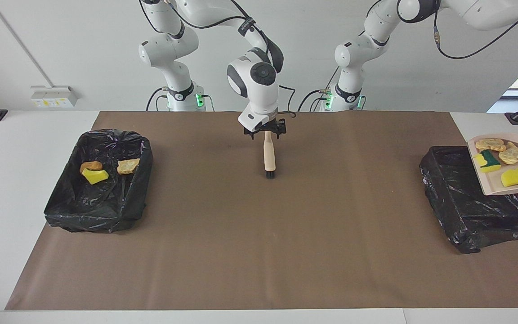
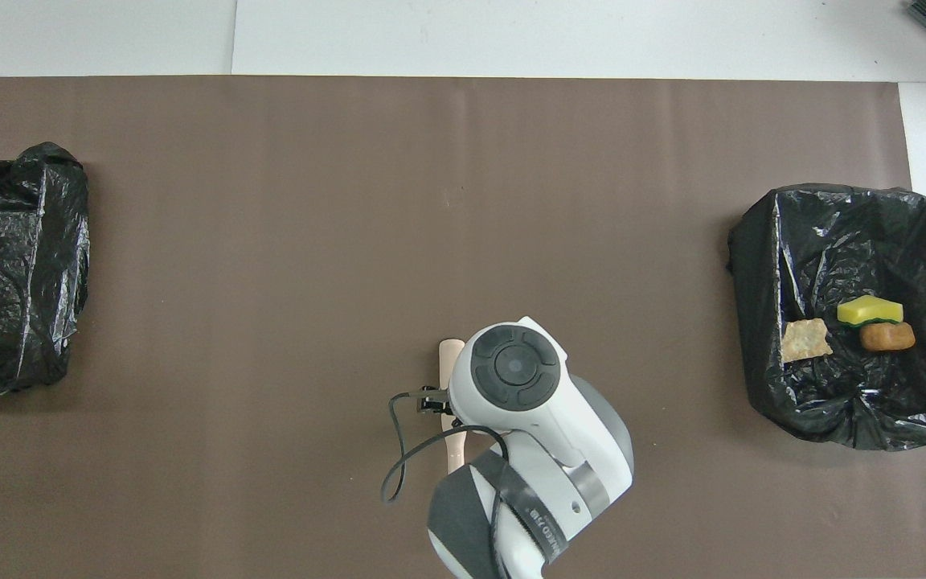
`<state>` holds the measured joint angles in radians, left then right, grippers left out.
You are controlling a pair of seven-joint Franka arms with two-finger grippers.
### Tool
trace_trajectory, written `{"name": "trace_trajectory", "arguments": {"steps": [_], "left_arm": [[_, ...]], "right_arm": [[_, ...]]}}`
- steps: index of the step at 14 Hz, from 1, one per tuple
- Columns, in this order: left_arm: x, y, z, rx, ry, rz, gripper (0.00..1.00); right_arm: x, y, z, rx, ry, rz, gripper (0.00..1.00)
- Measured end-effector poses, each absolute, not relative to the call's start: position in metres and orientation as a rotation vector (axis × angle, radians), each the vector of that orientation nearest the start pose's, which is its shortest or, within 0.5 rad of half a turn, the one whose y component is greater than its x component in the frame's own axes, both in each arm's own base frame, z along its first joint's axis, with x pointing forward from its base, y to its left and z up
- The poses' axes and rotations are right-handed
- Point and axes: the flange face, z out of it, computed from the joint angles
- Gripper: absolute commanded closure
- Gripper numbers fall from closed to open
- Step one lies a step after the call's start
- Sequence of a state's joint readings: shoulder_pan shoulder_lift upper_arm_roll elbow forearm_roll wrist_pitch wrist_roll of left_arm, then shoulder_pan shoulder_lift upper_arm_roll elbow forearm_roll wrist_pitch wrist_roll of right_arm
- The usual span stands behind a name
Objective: Sweep and dump trash in bin
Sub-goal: 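Carry the dustpan to the bin nearer the left arm and tip it, then lay the brush on the table and retract the right gripper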
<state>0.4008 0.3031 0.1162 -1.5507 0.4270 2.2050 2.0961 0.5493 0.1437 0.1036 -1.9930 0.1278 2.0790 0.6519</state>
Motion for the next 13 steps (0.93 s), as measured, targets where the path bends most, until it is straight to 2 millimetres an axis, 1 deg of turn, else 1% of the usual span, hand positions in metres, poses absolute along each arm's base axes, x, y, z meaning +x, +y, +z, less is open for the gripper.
{"name": "trace_trajectory", "arguments": {"steps": [2, 4, 5, 7, 8, 9, 10, 12, 13], "left_arm": [[0.599, 0.334, 0.516, -1.651, 2.041, 0.5, 1.0], [0.603, 0.327, 0.515, -1.614, 1.985, 0.603, 1.0], [0.606, 0.321, 0.514, -1.592, 1.95, 0.653, 1.0], [0.609, 0.315, 0.513, -1.557, 1.897, 0.72, 1.0], [0.61, 0.314, 0.515, -1.532, 1.875, 0.753, 1.0], [0.611, 0.313, 0.517, -1.509, 1.852, 0.78, 1.0], [0.611, 0.312, 0.519, -1.493, 1.83, 0.801, 1.0], [0.611, 0.312, 0.524, -1.479, 1.795, 0.818, 1.0], [0.611, 0.312, 0.53, -1.475, 1.781, 0.818, 1.0]], "right_arm": [[0.489, 0.319, 0.407, -3.044, 0.146, 0.122, 0.0], [0.514, 0.28, 0.42, -3.031, 0.206, 0.076, 0.0], [0.526, 0.255, 0.427, -3.03, 0.228, 0.048, 0.0], [0.544, 0.209, 0.437, -3.028, 0.264, 0.008, 0.0], [0.552, 0.185, 0.44, -3.028, 0.27, -0.003, 0.0], [0.557, 0.167, 0.444, -3.031, 0.257, -0.006, 0.0], [0.56, 0.152, 0.448, -3.04, 0.233, -0.017, 0.0], [0.562, 0.133, 0.462, -3.089, 0.197, -0.072, 0.0], [0.561, 0.128, 0.471, -3.115, 0.184, -0.104, 0.0]]}}
